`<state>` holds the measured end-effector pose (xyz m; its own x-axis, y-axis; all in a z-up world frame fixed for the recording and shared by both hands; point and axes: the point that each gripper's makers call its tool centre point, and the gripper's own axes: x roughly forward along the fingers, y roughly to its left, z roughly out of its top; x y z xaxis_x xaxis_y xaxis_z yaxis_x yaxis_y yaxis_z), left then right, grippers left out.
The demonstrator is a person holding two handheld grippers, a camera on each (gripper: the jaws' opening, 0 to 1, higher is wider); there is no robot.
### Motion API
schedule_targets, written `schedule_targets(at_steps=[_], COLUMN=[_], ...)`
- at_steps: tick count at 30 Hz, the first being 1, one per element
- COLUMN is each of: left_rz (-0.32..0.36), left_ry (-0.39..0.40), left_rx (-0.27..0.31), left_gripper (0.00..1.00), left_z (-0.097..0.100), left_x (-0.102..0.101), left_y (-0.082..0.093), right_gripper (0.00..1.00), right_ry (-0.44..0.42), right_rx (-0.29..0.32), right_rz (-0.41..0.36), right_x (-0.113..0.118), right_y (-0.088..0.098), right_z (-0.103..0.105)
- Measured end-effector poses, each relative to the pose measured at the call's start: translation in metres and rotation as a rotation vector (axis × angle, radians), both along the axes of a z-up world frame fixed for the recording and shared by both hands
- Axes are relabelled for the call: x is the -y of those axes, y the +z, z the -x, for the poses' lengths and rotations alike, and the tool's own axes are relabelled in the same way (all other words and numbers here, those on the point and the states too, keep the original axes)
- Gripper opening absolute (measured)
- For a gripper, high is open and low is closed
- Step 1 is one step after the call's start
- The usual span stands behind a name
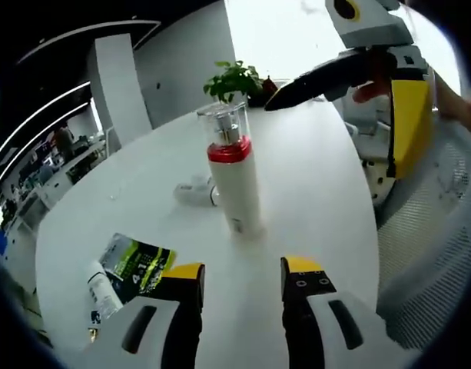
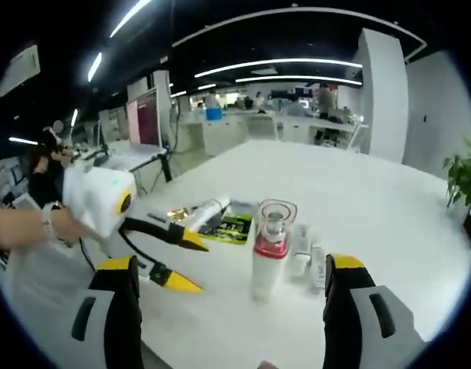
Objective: Arrange the skincare products in the storage area until every visible bottle or jar stands upright without overlapping.
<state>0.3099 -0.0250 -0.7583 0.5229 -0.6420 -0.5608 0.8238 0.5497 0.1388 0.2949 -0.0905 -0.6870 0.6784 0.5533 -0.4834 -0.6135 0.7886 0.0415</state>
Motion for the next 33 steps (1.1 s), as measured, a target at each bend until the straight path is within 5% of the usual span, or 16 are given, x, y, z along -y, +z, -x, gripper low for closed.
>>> schedule_targets(at_steps=[4,8,14,19,27,33], left_rz=[-0.005,0.035,0.0,0.026,0.125,0.217], left_ry=[0.007,0.047,0.047,0.082,0.188,0.242], left_rx=[0.008,-0.013,-0.036,-0.021,-0.088,-0.107], left_gripper=[0.39,0.41,0.5,0.53,0.67,0.81], left_z=[-0.001,0.004,0.014,0.019,0.034,0.042], left_x=[-0.006,-0.007,-0.011,-0.02,-0.047,-0.064], left_y=[0.003,0.009,0.009,0.03,0.057,0.07], right_gripper=[1.0,1.0,1.0,1.0,1.0,1.0], right_ry=[-0.002,0.009,0.004,0.001,0.008,0.023], right_rx=[0.032,0.009,0.006,-0.016,-0.004,-0.008], right_rz=[0.082,0.06,0.097,0.074,0.07,0.172], right_x=[0.002,0.002,0.006,0.007,0.005,0.008], right_y=[-0.003,-0.006,-0.009,-0.01,-0.008,-0.018], right_z=[0.005,0.007,0.012,0.015,0.014,0.017])
